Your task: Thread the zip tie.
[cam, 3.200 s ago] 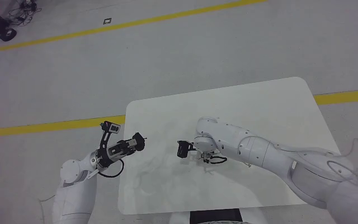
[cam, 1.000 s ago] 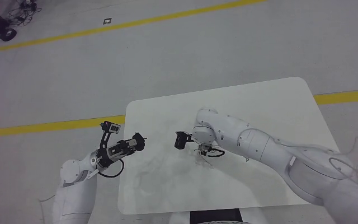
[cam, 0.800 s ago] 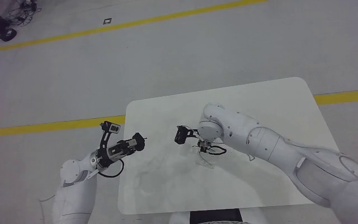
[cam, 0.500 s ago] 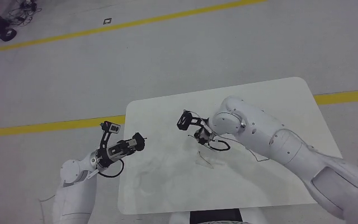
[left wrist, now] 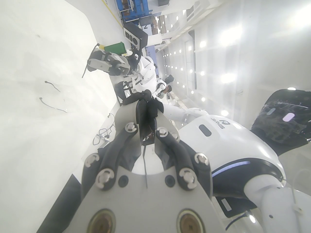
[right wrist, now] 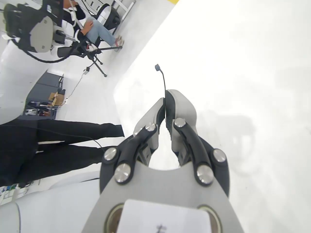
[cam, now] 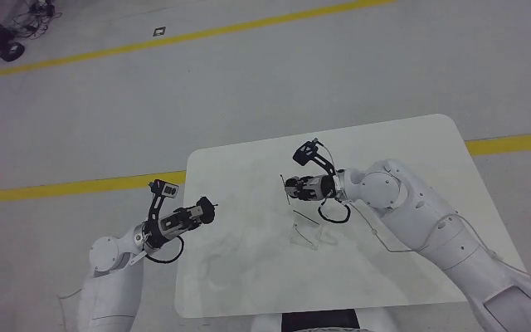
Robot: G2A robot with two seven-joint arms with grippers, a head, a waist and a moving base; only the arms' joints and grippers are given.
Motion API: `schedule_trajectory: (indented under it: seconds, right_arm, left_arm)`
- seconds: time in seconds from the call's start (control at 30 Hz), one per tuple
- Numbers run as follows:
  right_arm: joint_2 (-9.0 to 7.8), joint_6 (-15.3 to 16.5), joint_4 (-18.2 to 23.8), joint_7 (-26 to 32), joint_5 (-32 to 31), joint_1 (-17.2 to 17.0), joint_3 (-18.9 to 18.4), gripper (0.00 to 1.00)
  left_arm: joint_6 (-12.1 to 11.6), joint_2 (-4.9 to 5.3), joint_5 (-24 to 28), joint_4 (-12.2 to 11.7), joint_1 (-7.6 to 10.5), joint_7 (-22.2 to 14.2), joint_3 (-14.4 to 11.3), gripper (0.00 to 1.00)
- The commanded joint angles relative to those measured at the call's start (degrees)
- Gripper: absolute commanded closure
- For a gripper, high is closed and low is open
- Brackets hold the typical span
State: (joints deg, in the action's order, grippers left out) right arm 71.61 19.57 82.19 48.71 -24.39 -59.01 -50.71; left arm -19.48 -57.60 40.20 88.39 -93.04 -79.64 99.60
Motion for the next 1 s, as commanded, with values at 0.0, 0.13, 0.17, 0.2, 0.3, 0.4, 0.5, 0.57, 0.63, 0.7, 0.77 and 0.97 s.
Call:
schedule_trajectory:
  seconds: [0.0,0.13,0.17,0.2,0.3,0.4,0.5,0.57,0.63,0.7,0.77,0.97]
  right_arm:
    - [0.00,-0.1,0.0,0.1,-0.1,0.0,0.0,1.00]
    - [0.00,-0.1,0.0,0.1,-0.1,0.0,0.0,1.00]
    - [0.00,-0.1,0.0,0.1,-0.1,0.0,0.0,1.00]
    - [0.00,-0.1,0.0,0.1,-0.1,0.0,0.0,1.00]
    - [0.00,-0.1,0.0,0.1,-0.1,0.0,0.0,1.00]
    - [0.00,-0.2,0.0,-0.2,-0.1,-0.1,0.0,1.00]
    - [0.19,-1.4,1.3,-3.4,0.3,-0.2,-0.2,1.00]
    - [0.39,-2.4,1.9,-5.5,1.2,-0.1,-0.4,1.00]
    - [0.72,-4.0,2.6,-9.1,2.4,-0.1,-0.7,1.00]
    - [1.10,-5.7,3.2,-12.6,2.7,-0.2,-0.5,1.00]
    - [1.53,-7.4,3.9,-16.1,3.8,-0.5,-0.2,1.00]
    - [3.01,-9.5,5.5,-25.7,5.1,-2.1,2.4,1.00]
  left_arm:
    - [0.0,0.00,0.0,0.0,0.00,0.0,0.0,1.00]
    - [0.0,0.00,0.0,0.0,0.00,0.0,0.0,1.00]
    - [0.0,0.00,0.0,0.0,0.00,0.0,0.0,1.00]
    - [0.0,0.00,0.0,0.0,0.00,0.0,0.0,1.00]
    - [0.0,0.00,0.0,0.0,0.00,0.0,0.0,1.00]
    - [0.0,0.00,0.0,0.0,0.00,0.0,0.0,1.00]
    - [0.0,0.00,0.0,0.0,0.00,0.0,0.0,1.00]
    - [0.0,0.00,0.0,0.0,0.00,0.0,0.0,1.00]
    - [0.0,0.00,0.0,0.0,0.00,0.0,0.0,1.00]
    - [0.0,0.00,0.0,0.0,0.00,0.0,0.0,1.00]
    - [0.0,0.00,0.0,0.0,0.00,0.0,0.0,1.00]
    - [0.0,0.00,0.0,0.0,0.00,0.0,0.0,1.00]
